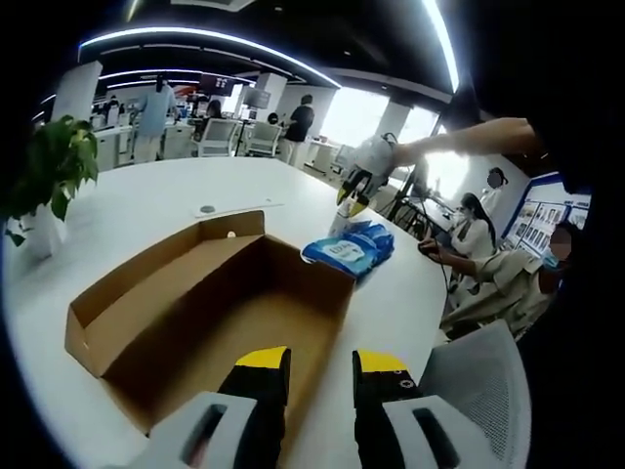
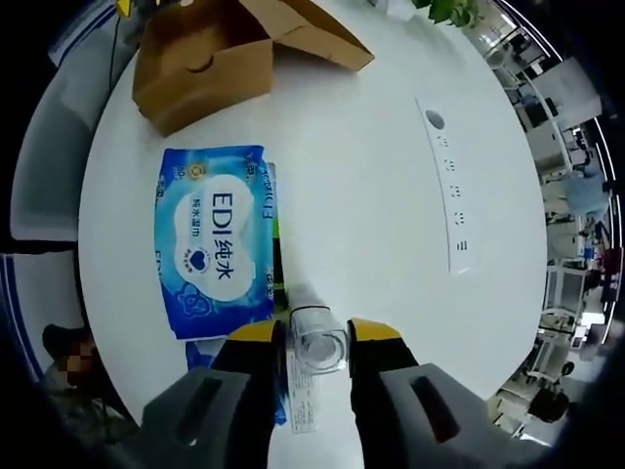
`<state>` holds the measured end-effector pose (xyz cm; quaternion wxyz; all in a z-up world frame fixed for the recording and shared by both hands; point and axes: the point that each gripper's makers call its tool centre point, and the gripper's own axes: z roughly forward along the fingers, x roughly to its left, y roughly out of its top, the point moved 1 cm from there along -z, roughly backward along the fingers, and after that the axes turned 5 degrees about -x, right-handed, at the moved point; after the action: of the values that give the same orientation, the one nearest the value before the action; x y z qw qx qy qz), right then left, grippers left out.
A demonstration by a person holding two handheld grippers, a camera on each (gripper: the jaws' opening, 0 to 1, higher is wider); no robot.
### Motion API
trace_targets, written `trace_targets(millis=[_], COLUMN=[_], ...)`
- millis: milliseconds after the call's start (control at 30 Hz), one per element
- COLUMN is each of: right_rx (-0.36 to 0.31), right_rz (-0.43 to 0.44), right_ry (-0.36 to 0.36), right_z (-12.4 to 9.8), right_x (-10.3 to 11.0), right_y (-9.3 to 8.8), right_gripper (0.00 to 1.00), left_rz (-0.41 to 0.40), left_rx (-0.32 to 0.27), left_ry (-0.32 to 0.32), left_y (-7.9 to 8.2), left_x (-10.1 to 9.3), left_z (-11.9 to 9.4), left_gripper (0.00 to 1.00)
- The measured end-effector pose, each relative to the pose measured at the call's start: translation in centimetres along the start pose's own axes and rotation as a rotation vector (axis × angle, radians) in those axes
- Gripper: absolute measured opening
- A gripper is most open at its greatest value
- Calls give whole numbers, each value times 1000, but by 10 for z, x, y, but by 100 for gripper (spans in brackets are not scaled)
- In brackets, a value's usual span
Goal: Operate the shoe box by opening the lid, removing the specified soft item, and placing it in the target area until the item is outside and the box remains undamaged.
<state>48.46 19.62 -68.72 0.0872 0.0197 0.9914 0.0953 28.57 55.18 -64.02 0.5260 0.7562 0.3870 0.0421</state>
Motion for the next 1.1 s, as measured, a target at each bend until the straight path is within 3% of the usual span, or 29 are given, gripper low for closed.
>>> trace_targets(millis=[367,467,833,1100], right_rx=[-6,-3,39,-9], right_rz=[15,2,19,124], right_ry=[-53,-60,-138,-196], right_z=[-18,-25,-55,-77], right_x=[-3,-1,1,11], right_y=[2,1,-18,-22], right_gripper=[26,26,28,28], left_rz=[-36,-24,-34,-89], left_rx=[-75,-71,-106,-150], left_ry=[56,79,107,193], left_y=[5,1,2,-1], left_x=[5,6,-1,10], left_z=[-6,-9,-24,-39], left_gripper=[26,28,29,29])
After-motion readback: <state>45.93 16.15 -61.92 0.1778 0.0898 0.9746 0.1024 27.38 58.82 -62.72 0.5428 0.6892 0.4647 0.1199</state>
